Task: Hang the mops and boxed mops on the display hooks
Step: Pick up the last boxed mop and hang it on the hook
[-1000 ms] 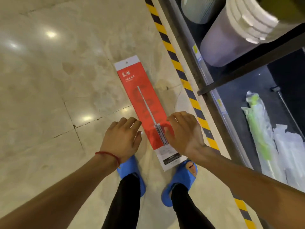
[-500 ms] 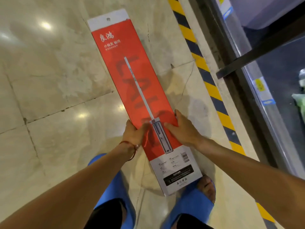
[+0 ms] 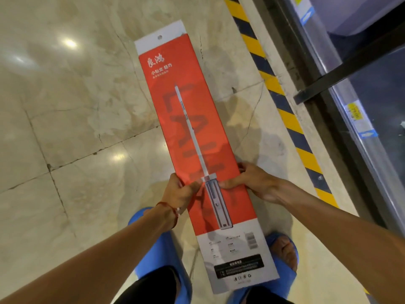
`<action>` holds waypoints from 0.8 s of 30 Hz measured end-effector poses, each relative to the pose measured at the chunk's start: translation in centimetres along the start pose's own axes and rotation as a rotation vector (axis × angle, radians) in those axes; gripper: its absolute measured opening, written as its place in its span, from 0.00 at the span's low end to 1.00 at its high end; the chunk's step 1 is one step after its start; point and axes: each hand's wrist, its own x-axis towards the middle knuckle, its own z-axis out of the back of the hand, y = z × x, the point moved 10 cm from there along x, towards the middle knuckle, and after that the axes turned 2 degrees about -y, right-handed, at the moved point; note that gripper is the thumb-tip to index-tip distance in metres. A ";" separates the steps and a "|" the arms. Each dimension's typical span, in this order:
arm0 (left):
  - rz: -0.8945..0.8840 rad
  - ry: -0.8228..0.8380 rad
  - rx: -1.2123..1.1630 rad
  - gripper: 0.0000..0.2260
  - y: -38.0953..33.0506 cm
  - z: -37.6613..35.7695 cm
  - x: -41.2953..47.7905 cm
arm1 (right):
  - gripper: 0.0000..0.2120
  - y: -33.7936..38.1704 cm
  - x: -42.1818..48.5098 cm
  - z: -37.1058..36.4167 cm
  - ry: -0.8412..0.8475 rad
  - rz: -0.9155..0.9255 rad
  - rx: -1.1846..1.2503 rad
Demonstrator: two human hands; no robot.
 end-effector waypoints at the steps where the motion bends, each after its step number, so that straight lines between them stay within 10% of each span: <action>1: -0.009 0.018 0.007 0.33 -1.0 0.3 -1.2 | 0.28 -0.1 -0.3 -0.4 0.051 -0.010 -0.019; 4: -0.012 0.056 -0.004 0.13 -2.9 1.2 -3.8 | 0.32 -0.3 -1.9 -1.1 0.145 -0.054 -0.128; 11: 0.036 0.035 -0.186 0.38 -10.1 5.2 -6.6 | 0.41 2.9 -6.3 -1.2 0.147 -0.028 -0.132; 15: -0.095 0.079 -0.296 0.27 -17.7 7.4 -8.7 | 0.36 8.2 -9.9 -2.9 0.244 0.030 -0.069; 24: -0.348 -0.028 -0.187 0.38 -27.1 12.2 -20.4 | 0.30 19.1 -21.9 -5.4 0.212 0.167 -0.114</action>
